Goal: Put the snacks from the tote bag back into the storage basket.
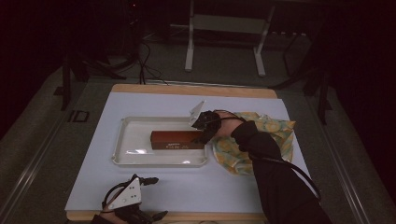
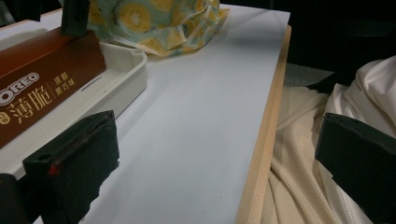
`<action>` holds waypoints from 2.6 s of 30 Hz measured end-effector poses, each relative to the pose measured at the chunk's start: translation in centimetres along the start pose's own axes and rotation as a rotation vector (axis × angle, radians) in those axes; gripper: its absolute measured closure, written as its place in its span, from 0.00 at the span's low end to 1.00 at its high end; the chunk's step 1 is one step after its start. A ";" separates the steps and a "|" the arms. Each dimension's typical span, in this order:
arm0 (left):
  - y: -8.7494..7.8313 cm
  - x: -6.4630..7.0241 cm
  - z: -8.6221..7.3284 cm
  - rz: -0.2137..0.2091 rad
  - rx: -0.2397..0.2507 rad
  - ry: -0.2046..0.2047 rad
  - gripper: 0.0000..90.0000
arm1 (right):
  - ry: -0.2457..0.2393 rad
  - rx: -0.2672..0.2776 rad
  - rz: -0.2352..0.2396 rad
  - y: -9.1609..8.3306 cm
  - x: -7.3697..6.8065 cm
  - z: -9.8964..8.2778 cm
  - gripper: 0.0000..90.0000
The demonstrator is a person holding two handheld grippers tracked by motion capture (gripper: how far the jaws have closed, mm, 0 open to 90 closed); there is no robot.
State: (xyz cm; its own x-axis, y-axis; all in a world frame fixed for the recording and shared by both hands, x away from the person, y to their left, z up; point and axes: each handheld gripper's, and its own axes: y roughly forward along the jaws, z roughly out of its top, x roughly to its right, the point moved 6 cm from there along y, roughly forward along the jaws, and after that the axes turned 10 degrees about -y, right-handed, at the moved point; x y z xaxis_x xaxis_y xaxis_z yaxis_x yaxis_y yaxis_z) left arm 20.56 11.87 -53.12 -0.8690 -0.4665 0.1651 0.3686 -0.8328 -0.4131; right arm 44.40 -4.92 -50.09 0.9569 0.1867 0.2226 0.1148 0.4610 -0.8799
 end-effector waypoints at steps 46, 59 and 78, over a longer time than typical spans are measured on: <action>0.1 0.0 0.0 0.007 -0.006 -0.002 0.00 | 0.347 0.103 -0.320 -9.8 0.1 -5.6 0.12; 0.1 -0.1 0.0 0.005 -0.005 -0.003 0.00 | 0.425 0.128 -0.445 -10.6 -0.5 -8.6 0.12; 0.2 0.0 0.0 0.005 -0.007 -0.003 0.00 | 0.585 0.203 -0.618 -12.9 -3.8 -13.3 0.12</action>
State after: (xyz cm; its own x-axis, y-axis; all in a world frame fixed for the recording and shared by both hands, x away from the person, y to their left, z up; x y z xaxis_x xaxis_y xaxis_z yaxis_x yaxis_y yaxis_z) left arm 20.64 11.76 -53.21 -0.8661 -0.4718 0.1653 0.3710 -0.8282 -0.4201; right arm 42.81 -23.16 -45.16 0.7289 -0.5973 0.3345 0.6616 0.4889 -0.5687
